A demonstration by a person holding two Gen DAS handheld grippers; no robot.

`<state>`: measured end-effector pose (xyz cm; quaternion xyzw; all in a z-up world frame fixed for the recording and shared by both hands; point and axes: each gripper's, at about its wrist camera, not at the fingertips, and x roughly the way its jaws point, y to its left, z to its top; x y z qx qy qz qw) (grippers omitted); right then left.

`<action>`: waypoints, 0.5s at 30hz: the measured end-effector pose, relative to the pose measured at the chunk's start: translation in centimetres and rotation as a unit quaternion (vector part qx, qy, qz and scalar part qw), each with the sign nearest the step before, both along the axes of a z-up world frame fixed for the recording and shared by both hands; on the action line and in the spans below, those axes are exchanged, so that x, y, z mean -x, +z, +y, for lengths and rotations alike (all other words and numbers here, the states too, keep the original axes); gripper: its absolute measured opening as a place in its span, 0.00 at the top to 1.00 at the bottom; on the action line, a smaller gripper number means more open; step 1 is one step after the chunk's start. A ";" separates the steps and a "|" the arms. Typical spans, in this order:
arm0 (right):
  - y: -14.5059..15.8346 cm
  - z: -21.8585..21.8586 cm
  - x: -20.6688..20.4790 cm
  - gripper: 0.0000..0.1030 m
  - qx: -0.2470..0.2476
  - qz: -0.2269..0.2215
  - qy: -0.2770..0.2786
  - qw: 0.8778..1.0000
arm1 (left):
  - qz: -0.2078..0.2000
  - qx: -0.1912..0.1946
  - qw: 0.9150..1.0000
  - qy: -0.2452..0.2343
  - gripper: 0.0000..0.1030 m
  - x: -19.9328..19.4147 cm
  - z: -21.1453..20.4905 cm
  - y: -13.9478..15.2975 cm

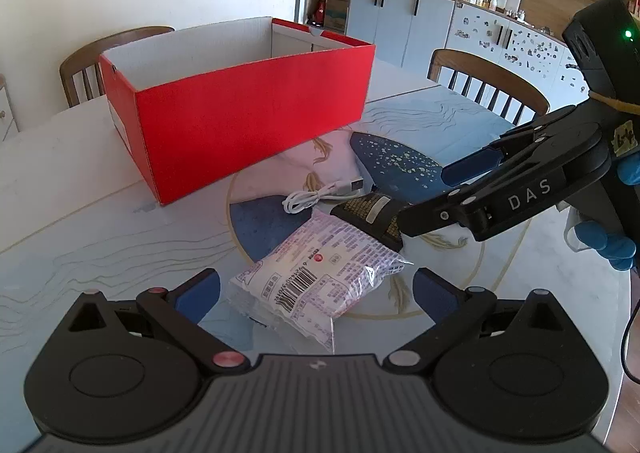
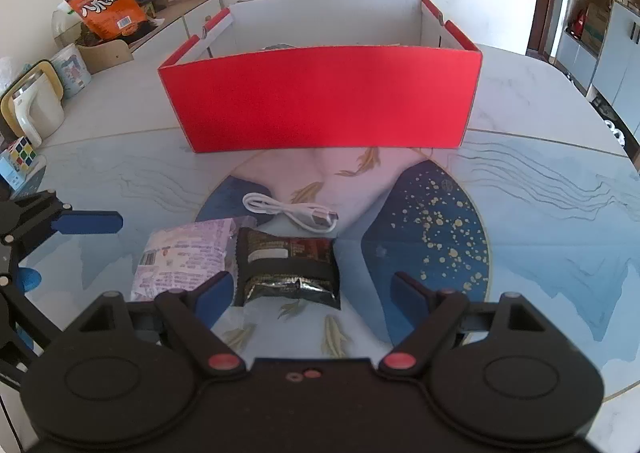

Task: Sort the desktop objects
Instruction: 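Grasp the white-purple barcode bag with the left gripper while the right grasps the dark snack pack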

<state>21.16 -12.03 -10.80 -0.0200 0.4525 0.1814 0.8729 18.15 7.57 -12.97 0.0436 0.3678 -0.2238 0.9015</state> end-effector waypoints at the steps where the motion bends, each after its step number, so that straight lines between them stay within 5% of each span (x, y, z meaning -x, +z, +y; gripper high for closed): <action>1: -0.1 0.1 -0.1 0.17 0.000 0.001 0.000 1.000 | 0.000 0.000 1.000 -0.002 0.00 -0.1 0.0 -0.1; 15: -1.4 1.3 -1.7 0.18 0.006 0.007 0.008 1.000 | 0.001 -0.010 0.999 -0.031 0.00 -1.9 -0.1 -1.6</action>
